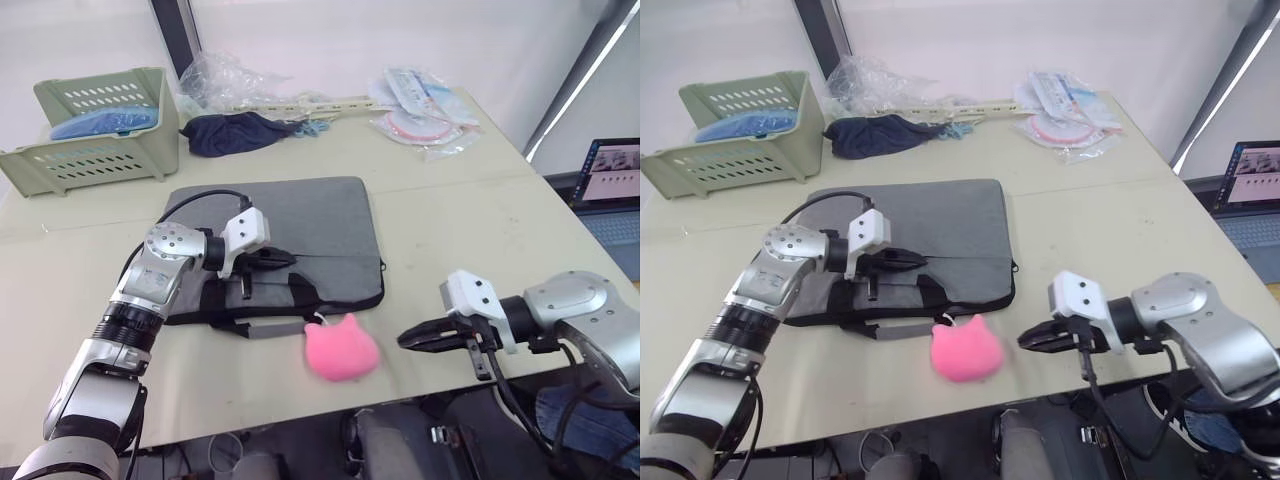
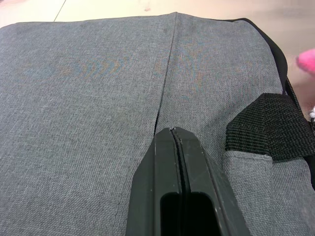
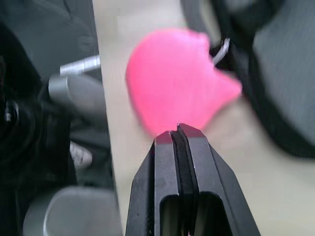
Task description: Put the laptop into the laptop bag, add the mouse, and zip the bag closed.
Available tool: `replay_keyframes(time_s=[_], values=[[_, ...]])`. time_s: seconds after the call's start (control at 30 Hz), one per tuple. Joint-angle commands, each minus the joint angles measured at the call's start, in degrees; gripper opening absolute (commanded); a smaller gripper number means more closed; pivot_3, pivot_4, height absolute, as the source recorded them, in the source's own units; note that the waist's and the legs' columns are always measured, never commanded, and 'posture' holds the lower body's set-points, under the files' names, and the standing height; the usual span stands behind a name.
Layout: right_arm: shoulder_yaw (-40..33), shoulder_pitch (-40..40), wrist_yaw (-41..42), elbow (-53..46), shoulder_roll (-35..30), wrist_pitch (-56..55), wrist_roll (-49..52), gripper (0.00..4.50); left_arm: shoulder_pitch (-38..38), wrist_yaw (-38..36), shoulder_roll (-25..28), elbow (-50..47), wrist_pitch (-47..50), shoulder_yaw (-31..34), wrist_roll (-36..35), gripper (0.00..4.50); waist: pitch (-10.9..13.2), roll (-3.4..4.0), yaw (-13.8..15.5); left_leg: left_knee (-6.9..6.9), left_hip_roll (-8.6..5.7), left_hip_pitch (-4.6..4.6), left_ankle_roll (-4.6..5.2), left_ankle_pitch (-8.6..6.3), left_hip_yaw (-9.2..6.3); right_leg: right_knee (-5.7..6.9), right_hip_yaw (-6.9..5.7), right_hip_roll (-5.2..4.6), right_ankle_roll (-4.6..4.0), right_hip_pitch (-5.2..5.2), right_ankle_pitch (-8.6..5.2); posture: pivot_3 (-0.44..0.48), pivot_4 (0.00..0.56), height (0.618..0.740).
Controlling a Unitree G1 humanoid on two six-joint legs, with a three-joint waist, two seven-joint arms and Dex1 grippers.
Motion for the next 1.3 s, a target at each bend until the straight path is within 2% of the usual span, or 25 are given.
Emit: replay_keyframes(time_s=[0.03,0.23,0.27,0.4,0.53,0.63,0.8,0.87,0.93,1.1,1.3], values=[[3.74,-2.05,-1.09,-1.99,3.83,-6.75,-2.67,1.33,3.09,0.34,1.00,6.00,1.99,-2.37,5.53,0.00,-0.03,0.04,0.03,0.00,0.00,0.00,0.00,0.00,0.00,0.00,-0.02,0.03,-0.01,0.00,-0.01,0.000,0.150,0.740],[15.36,-8.46,-2.35,3.04,12.34,-8.46,-9.14,4.30,2.76,0.22,0.91,5.68,2.32,-2.43,5.43,0.00,-0.05,0.07,0.04,0.00,-0.01,0.00,-0.02,0.01,0.04,0.07,-0.08,0.08,-0.06,-0.02,-0.03,0.000,0.150,0.740],[16.70,-9.01,-2.50,4.30,13.09,-8.90,-10.39,4.48,2.62,0.24,0.87,5.65,2.35,-2.45,5.42,0.00,-0.05,0.07,0.11,0.00,-0.02,-0.01,-0.01,0.01,0.04,0.08,-0.10,0.08,-0.07,-0.04,-0.04,0.000,0.150,0.740],[20.80,-10.13,-2.11,8.63,13.53,-11.27,-15.30,4.48,2.25,0.13,0.87,5.56,2.47,-2.40,5.34,0.00,-0.05,0.07,0.23,0.00,-0.02,-0.03,0.00,0.01,0.08,0.08,-0.23,0.08,-0.11,-0.05,-0.06,0.000,0.150,0.740],[21.31,-9.60,-1.70,11.59,12.47,-12.61,-17.86,4.48,2.37,0.10,1.20,5.03,2.89,-2.09,5.08,0.00,-0.05,0.07,0.23,0.00,-0.02,-0.05,0.00,0.01,0.11,0.09,-0.30,0.08,-0.11,-0.08,-0.06,0.000,0.150,0.740],[20.85,-8.64,-0.32,11.48,11.62,-12.43,-16.90,3.68,2.69,-0.23,1.33,4.10,3.85,-1.54,4.25,0.00,-0.05,0.07,0.23,0.00,-0.01,-0.05,0.00,0.01,0.10,0.09,-0.30,0.08,-0.11,-0.09,-0.06,0.000,0.150,0.740],[20.83,-7.66,0.18,11.08,11.11,-12.48,-16.38,1.34,1.32,-4.88,0.74,0.84,5.02,2.03,-1.56,0.00,-0.05,0.07,0.17,-0.01,0.01,-0.06,-0.01,-0.01,0.11,0.08,-0.30,0.08,-0.12,-0.12,-0.07,0.000,0.150,0.740],[20.70,-7.38,0.30,10.81,11.05,-12.34,-16.21,0.24,0.60,-6.75,0.71,-0.38,6.59,2.92,-3.29,0.00,-0.04,0.06,0.46,-0.01,0.00,-0.30,-0.01,-0.01,0.11,0.10,-0.33,0.09,-0.13,-0.36,-0.07,0.000,0.150,0.740],[20.39,-6.96,0.62,10.27,10.67,-12.13,-15.90,0.02,-2.11,-7.24,-0.31,0.71,7.61,4.37,-4.63,0.00,-0.02,0.00,0.71,0.00,-0.07,-0.43,-0.01,0.00,0.16,0.17,-0.44,0.10,-0.13,-0.76,-0.07,0.000,0.150,0.740],[19.71,-5.76,2.19,8.10,8.72,-10.76,-14.89,0.02,-8.05,-3.24,-4.35,8.03,4.31,6.96,-3.52,0.00,0.15,-0.26,1.39,0.03,-0.17,-0.68,0.05,-0.02,0.55,0.09,-0.69,0.10,-0.04,-0.90,-0.03,0.000,0.150,0.740],[19.34,-4.56,2.50,7.09,7.59,-10.50,-14.65,0.02,-10.82,-2.05,-6.81,15.89,-0.19,8.00,-2.09,0.00,0.20,-0.34,2.18,0.04,-0.21,-1.00,0.21,-0.10,0.44,-0.15,-0.85,0.07,0.07,-0.96,0.04,0.000,0.150,0.740]])
